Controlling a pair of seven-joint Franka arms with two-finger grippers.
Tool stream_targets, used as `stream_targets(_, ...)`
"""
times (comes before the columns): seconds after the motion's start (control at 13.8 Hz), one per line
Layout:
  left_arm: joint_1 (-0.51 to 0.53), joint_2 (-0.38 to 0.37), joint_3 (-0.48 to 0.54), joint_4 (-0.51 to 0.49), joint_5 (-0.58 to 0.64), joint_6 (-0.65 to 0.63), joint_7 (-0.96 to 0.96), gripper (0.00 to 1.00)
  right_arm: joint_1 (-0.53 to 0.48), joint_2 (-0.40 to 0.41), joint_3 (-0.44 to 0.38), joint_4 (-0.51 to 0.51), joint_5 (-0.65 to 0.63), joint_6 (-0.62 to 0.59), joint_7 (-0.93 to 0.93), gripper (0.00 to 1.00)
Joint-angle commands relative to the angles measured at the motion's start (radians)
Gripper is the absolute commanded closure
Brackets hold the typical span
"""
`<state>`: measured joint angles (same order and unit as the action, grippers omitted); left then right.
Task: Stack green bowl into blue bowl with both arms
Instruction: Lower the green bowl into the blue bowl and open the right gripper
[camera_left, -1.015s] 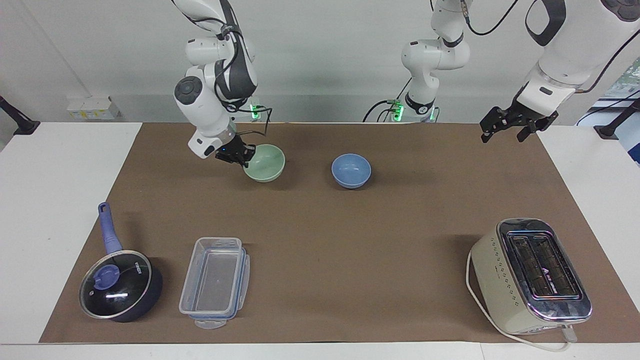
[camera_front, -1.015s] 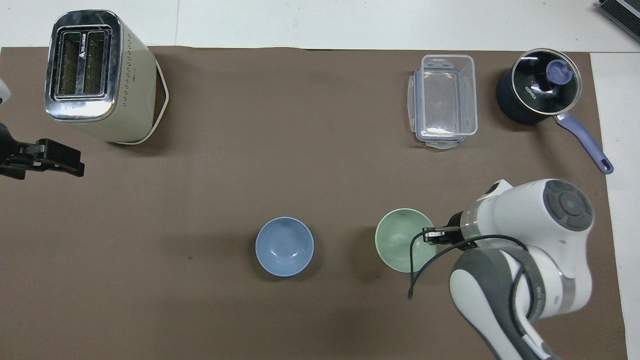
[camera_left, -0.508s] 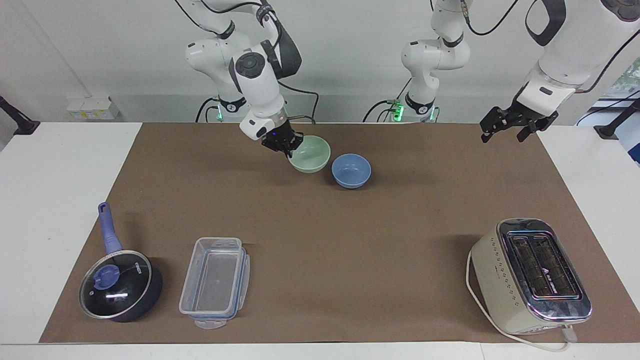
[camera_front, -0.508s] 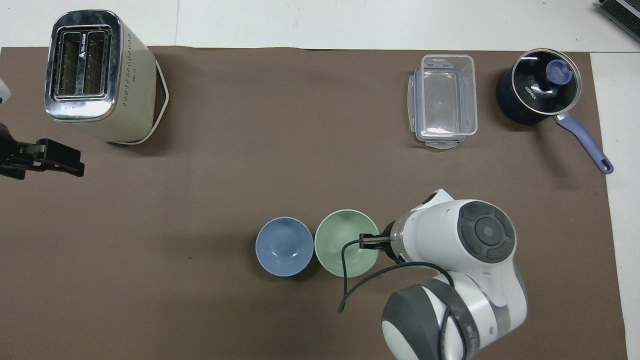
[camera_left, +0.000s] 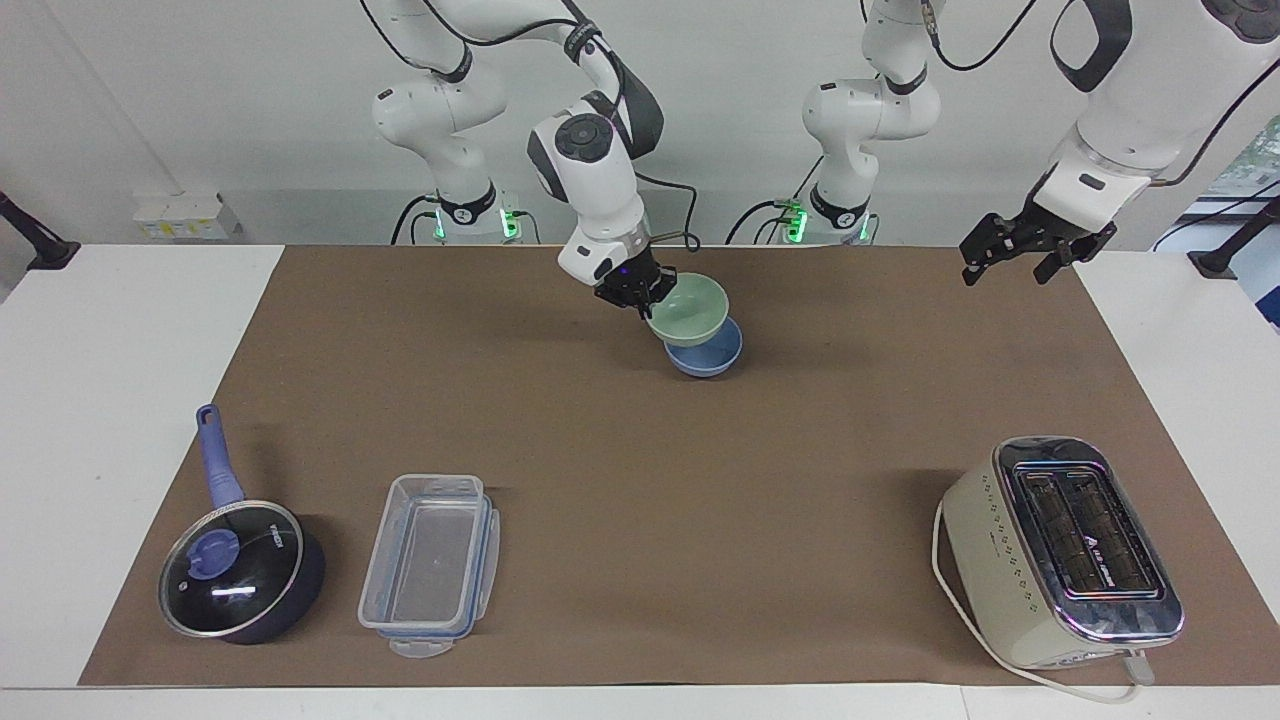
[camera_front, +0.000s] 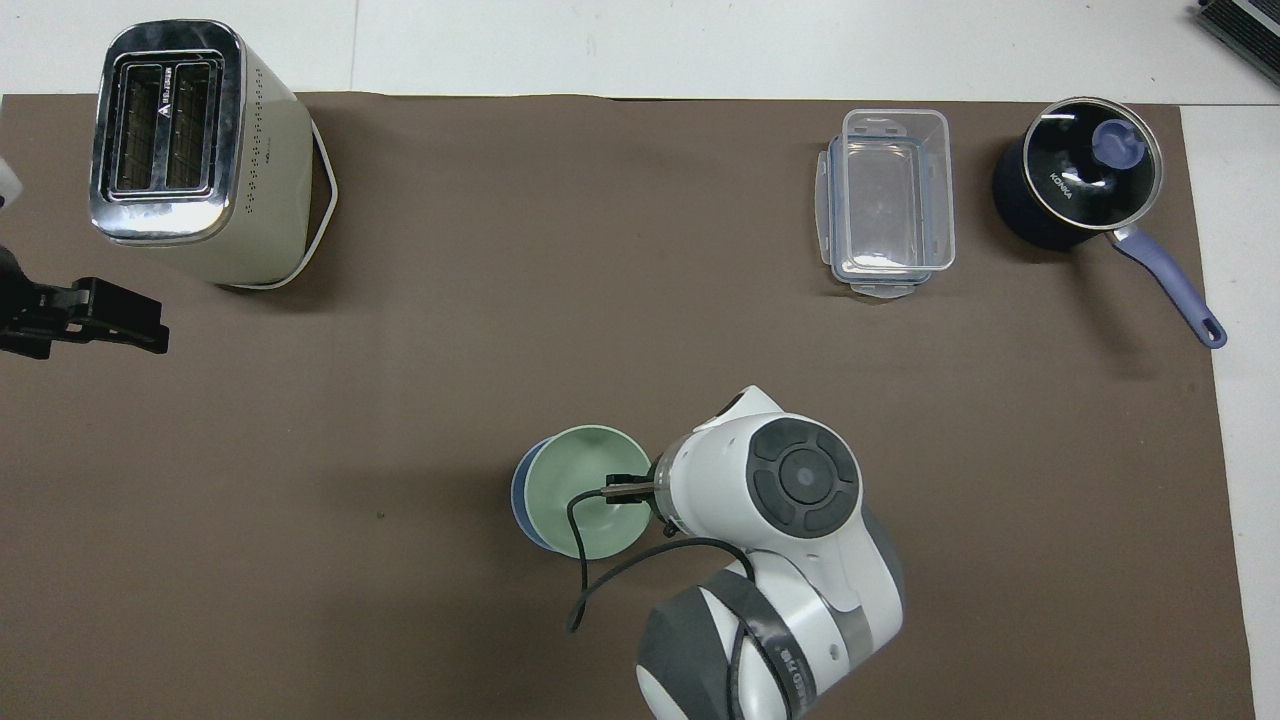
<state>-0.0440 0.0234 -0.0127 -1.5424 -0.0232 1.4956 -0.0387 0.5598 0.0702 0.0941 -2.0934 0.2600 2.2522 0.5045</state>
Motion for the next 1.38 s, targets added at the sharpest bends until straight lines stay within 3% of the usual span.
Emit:
stream_targets(0.0,0.004,0.003,0.000,0.013,-0.009,-0.020,0.000,0.00,0.023,0.068,-0.005,0.049,0.025,0.039,0.015,1.00)
stream_targets(1.31,0.004,0.003,0.000,0.013,-0.009,-0.020,0.000,0.00,0.045,0.095,-0.005,-0.004,-0.015,0.104,0.014,1.00)
